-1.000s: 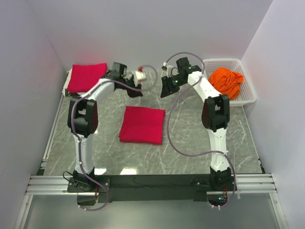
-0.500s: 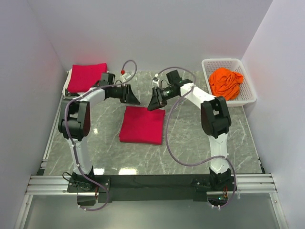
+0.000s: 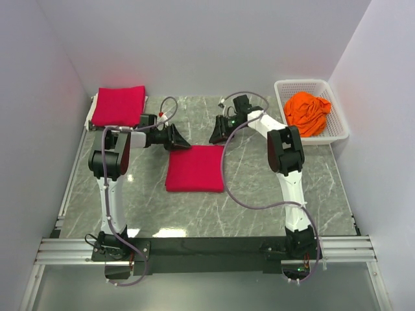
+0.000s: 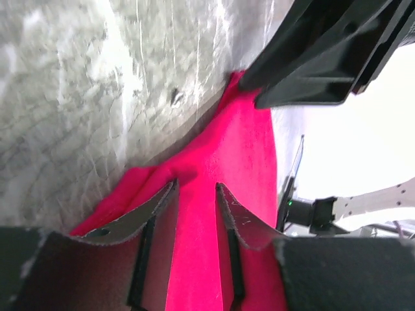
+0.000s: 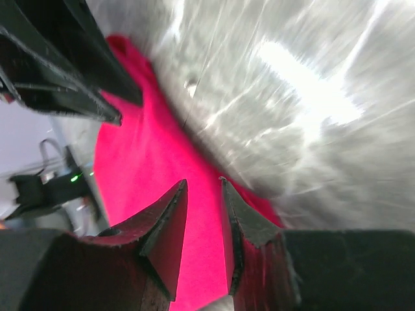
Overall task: Fold and stack the t-shirts
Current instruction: Fold the tshirt
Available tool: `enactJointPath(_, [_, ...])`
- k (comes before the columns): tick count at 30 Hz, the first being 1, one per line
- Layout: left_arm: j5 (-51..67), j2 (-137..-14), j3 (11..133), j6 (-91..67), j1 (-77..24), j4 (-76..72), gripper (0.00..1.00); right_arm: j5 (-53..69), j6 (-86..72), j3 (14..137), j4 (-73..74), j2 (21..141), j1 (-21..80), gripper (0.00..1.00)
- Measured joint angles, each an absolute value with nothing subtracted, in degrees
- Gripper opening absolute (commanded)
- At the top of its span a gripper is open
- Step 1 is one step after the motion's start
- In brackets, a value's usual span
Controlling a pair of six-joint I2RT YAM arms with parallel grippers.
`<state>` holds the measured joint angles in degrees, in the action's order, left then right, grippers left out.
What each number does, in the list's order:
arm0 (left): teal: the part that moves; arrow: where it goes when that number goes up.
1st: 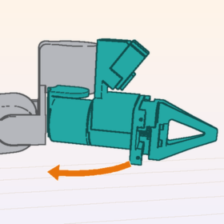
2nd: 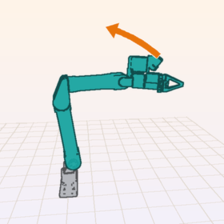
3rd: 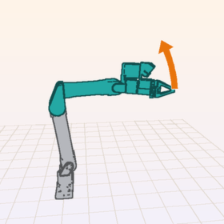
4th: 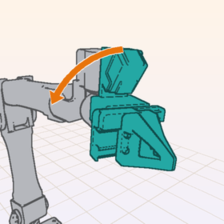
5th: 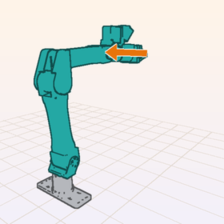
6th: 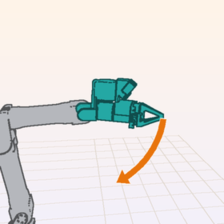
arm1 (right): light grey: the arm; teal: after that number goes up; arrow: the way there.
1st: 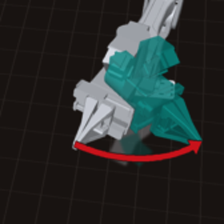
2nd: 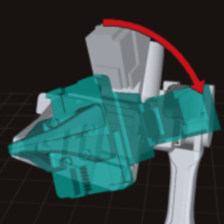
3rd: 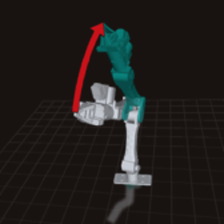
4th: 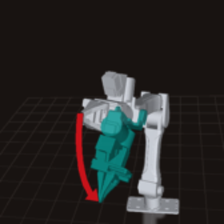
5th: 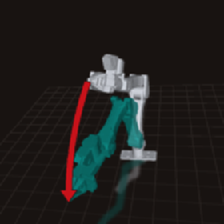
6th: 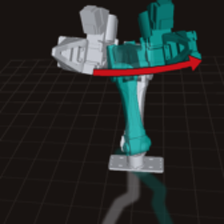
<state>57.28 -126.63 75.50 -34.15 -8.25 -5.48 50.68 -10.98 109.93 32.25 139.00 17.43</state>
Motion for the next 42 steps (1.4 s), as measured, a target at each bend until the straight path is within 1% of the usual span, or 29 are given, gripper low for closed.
enactJointPath(3, [57.3, -125.5, 73.7, -36.3, -8.0, -8.9, 0.37, 49.1, -9.1, 111.3, 32.2, 138.4, 16.8, 0.37])
enactJointPath(5, [57.1, -123.1, 72.3, -36.8, -7.7, -9.4, 0.36, 49.4, -8.6, 109.8, 31.9, 136.7, 16.5, 0.37])
enactJointPath(9, [57.0, -113.4, 67.0, -38.6, -6.9, -11.5, 0.38, 51.6, -11.3, 97.4, 28.8, 126.8, 16.9, 0.37])
enactJointPath(12, [57.1, -104.0, 60.5, -40.9, -6.6, -15.0, 0.38, 53.6, -16.3, 85.7, 22.2, 117.9, 18.3, 0.37])
enactJointPath(14, [57.2, -99.5, 56.2, -42.7, -7.2, -18.6, 0.38, 55.0, -20.4, 80.0, 17.1, 114.3, 19.9, 0.38])
enactJointPath(16, [57.3, -98.2, 52.8, -44.1, -8.0, -21.6, 0.37, 56.0, -24.0, 76.1, 11.7, 113.4, 21.5, 0.38])
enactJointPath(19, [57.2, -100.9, 48.8, -45.6, -8.8, -24.2, 0.36, 56.5, -27.8, 71.8, 6.5, 115.2, 24.1, 0.37])
enactJointPath(23, [56.2, -108.2, 46.8, -46.2, -8.4, -24.1, 0.36, 56.1, -29.3, 70.4, 4.5, 119.8, 26.0, 0.37])
enactJointPath(26, [55.1, -112.4, 46.5, -45.8, -7.2, -23.7, 0.34, 57.5, -30.0, 70.8, 4.1, 122.8, 25.4, 0.35])
enactJointPath(31, [56.5, -112.9, 47.4, -43.3, -4.9, -21.1, 0.34, 57.2, -27.2, 72.8, 7.0, 122.8, 23.7, 0.34])
enactJointPath(34, [57.4, -108.6, 45.7, -41.1, -4.1, -19.2, 0.36, 56.2, -25.3, 71.5, 8.4, 119.8, 23.7, 0.34])
enactJointPath(37, [59.3, -98.8, 41.3, -40.5, -4.3, -18.9, 0.35, 55.7, -24.8, 66.3, 8.3, 111.7, 24.9, 0.34])
enactJointPath(40, [60.5, -90.5, 38.0, -40.4, -5.9, -19.4, 0.35, 55.8, -24.8, 61.8, 6.3, 103.3, 28.5, 0.34])
enactJointPath(42, [60.6, -87.9, 35.8, -40.9, -7.5, -20.6, 0.38, 56.2, -25.1, 60.0, 4.0, 100.7, 31.3, 0.34])
